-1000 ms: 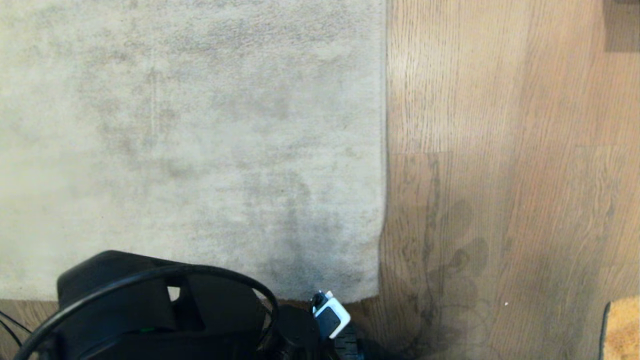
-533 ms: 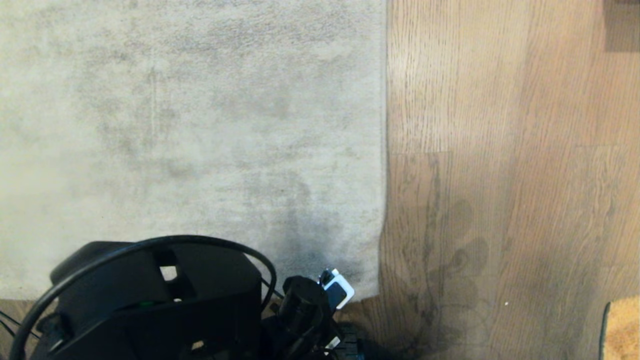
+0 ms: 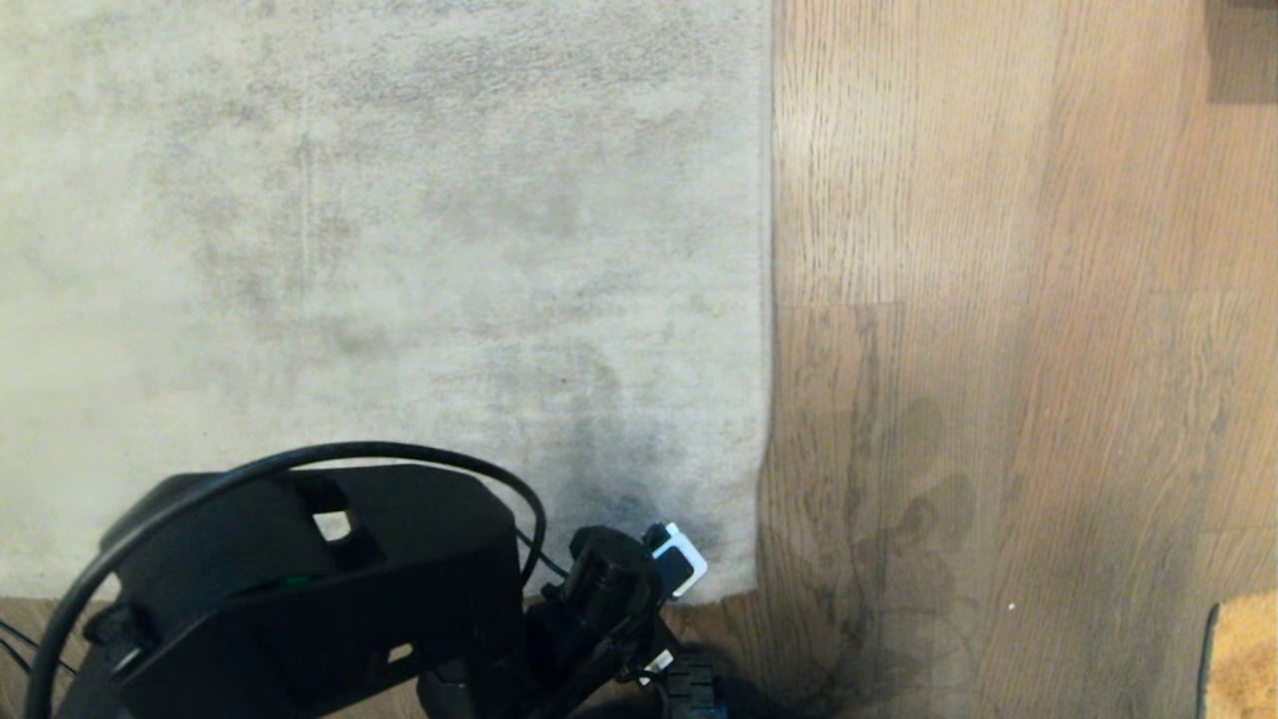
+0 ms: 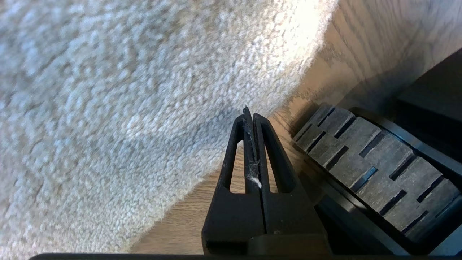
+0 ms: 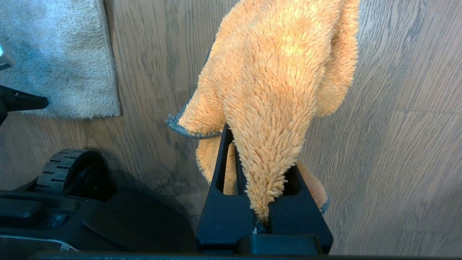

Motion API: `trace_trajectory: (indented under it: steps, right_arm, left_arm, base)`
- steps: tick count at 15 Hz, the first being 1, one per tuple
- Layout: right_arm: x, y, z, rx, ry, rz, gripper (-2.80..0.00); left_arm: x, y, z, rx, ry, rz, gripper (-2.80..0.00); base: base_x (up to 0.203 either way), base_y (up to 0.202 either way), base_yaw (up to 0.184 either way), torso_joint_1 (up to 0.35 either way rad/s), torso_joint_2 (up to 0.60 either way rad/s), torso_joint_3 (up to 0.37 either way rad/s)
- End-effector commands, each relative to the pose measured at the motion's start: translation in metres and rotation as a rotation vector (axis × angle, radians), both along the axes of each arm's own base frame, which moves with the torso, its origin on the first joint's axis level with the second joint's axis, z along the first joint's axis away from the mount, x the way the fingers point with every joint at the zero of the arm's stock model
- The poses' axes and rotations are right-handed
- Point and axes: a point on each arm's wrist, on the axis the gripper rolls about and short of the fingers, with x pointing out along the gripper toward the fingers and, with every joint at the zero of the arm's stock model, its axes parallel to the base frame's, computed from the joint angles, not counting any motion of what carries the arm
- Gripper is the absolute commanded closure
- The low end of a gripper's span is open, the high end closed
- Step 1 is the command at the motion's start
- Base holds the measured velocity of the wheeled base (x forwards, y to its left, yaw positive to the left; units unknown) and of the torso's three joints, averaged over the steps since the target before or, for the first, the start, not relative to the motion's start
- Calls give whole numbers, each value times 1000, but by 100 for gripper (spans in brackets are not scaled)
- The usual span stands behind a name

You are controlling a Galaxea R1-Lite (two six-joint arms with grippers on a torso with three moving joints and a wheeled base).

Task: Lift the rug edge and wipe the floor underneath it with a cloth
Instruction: Lay down the carpet

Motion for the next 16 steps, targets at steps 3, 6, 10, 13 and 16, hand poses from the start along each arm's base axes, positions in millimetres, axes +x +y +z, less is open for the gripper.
trace_trajectory:
  steps: [3, 6, 10, 13, 16]
  right_arm:
    - [0, 0, 0, -1, 1, 1, 0]
    - [0, 0, 0, -1, 1, 1, 0]
    - [0, 0, 0, -1, 1, 0, 0]
    - [0, 0, 0, -1, 1, 1, 0]
    - [0, 0, 0, -1, 1, 1, 0]
  left_arm:
    - [3, -1, -2, 18, -3, -9, 0]
    - [4, 0, -3, 22, -2, -6, 0]
    - [7, 3, -2, 19, -9, 2, 0]
    - [10, 0, 0, 9, -17, 4, 0]
    - [14, 1, -1, 9, -19, 13, 0]
  base:
    - [0, 0, 0, 0, 0, 0]
    - [0, 0, 0, 0, 0, 0]
    - [0, 0, 0, 0, 0, 0]
    - [0, 0, 0, 0, 0, 0]
    - [0, 0, 0, 0, 0, 0]
